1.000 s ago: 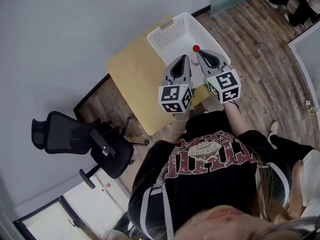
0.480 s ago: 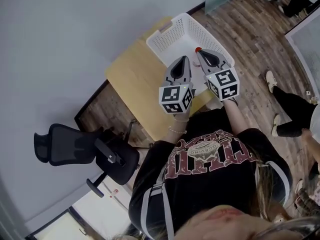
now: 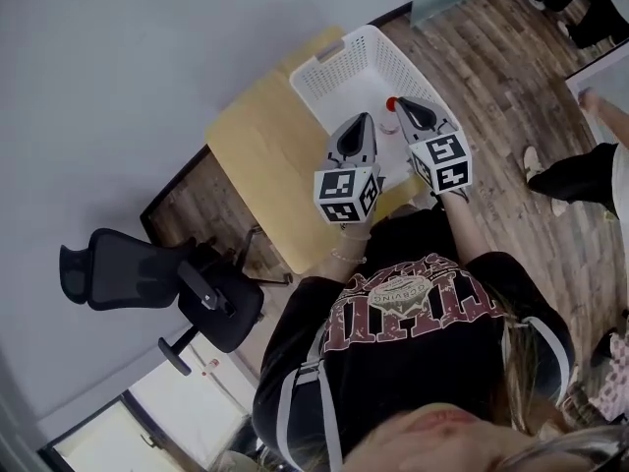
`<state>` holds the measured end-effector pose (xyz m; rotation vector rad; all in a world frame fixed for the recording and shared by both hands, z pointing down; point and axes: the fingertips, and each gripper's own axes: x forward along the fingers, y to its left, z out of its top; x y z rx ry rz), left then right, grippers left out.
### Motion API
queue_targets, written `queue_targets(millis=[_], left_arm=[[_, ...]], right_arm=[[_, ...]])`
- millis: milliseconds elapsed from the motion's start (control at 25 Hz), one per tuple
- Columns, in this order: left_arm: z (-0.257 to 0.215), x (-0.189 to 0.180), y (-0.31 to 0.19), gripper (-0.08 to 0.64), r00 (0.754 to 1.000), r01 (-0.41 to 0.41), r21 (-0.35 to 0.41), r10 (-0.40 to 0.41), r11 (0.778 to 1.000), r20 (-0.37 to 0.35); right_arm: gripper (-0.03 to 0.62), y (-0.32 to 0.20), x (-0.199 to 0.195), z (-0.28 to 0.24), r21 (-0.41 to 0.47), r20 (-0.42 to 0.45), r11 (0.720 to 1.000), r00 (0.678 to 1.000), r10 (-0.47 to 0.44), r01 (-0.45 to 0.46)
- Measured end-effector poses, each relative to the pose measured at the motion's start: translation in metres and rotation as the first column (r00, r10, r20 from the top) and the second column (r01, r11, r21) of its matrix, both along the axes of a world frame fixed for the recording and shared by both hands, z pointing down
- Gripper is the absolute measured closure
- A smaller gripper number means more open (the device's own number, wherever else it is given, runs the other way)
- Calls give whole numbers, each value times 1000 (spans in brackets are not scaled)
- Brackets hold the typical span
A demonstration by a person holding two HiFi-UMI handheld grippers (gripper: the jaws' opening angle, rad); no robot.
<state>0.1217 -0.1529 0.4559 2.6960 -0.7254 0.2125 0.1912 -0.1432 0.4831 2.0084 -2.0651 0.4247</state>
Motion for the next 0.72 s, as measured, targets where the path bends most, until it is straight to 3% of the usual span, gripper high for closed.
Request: queue_targets(millis=[360,720], left_arm=[[8,3,-6,514,998,63,-18,-63,998,30],[16,7,-1,514,996,71,-33,-69,997,50]], right_arm=[[572,-10,2,12,-42,3,996,997,-79,79],[571,-11,3,23,-72,2,991,993,-114,114]])
